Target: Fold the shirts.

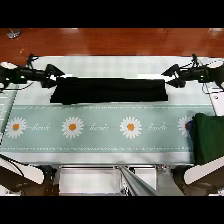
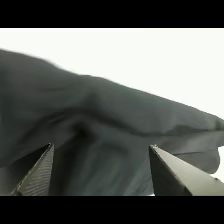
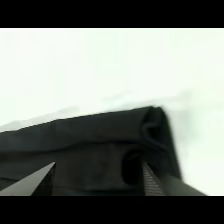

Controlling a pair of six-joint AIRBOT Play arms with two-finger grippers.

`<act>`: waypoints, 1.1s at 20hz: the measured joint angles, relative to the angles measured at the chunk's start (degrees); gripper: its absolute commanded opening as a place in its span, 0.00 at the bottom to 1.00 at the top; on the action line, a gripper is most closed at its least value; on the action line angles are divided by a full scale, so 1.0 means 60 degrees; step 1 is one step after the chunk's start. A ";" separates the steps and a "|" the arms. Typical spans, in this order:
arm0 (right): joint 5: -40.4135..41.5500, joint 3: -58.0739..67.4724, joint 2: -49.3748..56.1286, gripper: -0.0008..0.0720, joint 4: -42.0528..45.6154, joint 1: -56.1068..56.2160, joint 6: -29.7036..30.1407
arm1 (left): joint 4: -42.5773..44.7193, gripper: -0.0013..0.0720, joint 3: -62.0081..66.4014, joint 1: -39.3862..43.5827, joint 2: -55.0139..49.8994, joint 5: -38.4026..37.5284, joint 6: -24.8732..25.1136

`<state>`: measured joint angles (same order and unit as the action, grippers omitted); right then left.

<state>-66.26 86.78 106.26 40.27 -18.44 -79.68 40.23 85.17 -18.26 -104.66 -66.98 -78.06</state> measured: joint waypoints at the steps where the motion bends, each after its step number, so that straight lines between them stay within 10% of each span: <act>1: -0.0415 0.0069 0.0018 0.86 0.0106 -0.0226 0.0022 | 0.0597 0.97 0.0171 -0.0313 0.0062 -0.0605 -0.0295; 5: -0.1504 -0.0080 0.0058 0.86 0.1093 -0.0750 -0.0168 | 0.2091 0.97 -0.0477 -0.1195 0.1188 -0.1402 -0.0295; 12: -0.1657 -0.0437 0.0452 0.80 0.1304 0.0095 -0.0390 | 0.0736 0.97 -0.5104 -0.0678 0.5435 0.1468 0.1599; 14: -0.1351 -0.0386 0.0554 0.06 0.1304 0.0514 -0.0335 | 0.0393 0.96 -0.5814 -0.0044 0.6058 0.1606 0.1953; 15: -0.1322 -0.0280 0.0586 0.05 0.1453 0.0681 -0.0335 | 0.0266 0.69 -0.6007 0.0321 0.6222 0.1632 0.2058; 16: -0.1282 -0.0120 0.0579 0.05 0.1384 0.0809 -0.0302 | 0.0197 0.03 -0.6164 0.0739 0.6339 0.1676 0.2138; 22: -0.1953 -0.0029 -0.1260 0.05 0.1566 0.1166 0.0055 | -0.0146 0.05 -0.6411 0.3169 0.6594 0.2393 0.2528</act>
<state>-77.97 86.61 98.70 49.67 -11.44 -79.35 39.35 46.70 0.75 -65.10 -52.62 -62.89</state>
